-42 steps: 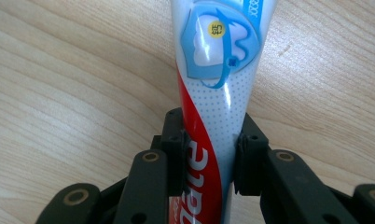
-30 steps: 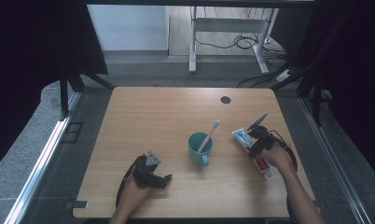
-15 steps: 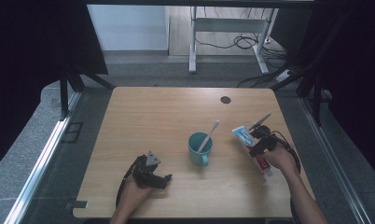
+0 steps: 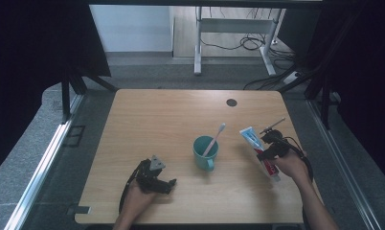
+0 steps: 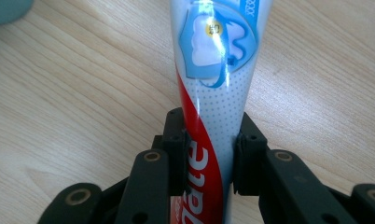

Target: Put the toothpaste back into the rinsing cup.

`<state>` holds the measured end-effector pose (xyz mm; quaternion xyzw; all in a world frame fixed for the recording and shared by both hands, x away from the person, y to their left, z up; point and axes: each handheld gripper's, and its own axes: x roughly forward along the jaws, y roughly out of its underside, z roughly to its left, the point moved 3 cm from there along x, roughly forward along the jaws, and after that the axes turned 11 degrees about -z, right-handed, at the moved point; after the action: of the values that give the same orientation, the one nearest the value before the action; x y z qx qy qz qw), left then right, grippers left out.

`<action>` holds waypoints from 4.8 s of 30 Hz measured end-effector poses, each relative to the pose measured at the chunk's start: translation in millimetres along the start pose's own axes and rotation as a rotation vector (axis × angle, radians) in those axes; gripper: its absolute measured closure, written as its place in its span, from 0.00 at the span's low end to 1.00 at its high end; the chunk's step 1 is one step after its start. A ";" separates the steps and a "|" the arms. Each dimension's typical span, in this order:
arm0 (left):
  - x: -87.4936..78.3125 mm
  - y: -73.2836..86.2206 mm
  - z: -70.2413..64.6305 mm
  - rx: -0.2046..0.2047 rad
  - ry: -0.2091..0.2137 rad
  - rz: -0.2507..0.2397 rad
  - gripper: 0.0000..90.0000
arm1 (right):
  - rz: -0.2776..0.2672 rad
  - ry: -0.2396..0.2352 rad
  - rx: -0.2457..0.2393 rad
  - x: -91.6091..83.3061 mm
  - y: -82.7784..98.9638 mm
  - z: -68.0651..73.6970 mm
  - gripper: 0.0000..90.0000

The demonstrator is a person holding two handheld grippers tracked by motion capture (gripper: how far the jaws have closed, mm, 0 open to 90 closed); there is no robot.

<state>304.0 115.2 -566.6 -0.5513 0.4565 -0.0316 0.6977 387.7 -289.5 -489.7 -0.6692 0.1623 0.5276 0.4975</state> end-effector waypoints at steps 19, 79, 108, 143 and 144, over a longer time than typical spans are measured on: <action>-0.1 0.1 -0.2 -0.001 -0.002 0.000 0.04 | -0.145 -0.017 -0.024 -12.6 13.1 6.0 0.78; 0.0 0.1 -0.5 -0.005 -0.006 -0.003 0.04 | -0.647 -0.205 -0.135 -56.2 0.1 67.3 0.79; -0.2 0.2 -0.6 -0.006 -0.005 -0.002 0.04 | -0.716 -0.256 -0.167 -59.1 -32.7 98.9 0.79; 0.1 0.2 -0.5 -0.005 -0.005 -0.004 0.04 | -0.742 -0.273 -0.196 -48.4 -78.7 128.0 0.79; 0.0 0.1 -0.5 -0.005 -0.005 -0.002 0.04 | -0.744 -0.274 -0.195 -48.1 -79.9 128.6 0.79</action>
<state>303.6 115.0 -566.7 -0.5535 0.4543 -0.0297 0.6974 358.1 -160.4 -401.8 -0.6497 -0.2096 0.4089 0.6055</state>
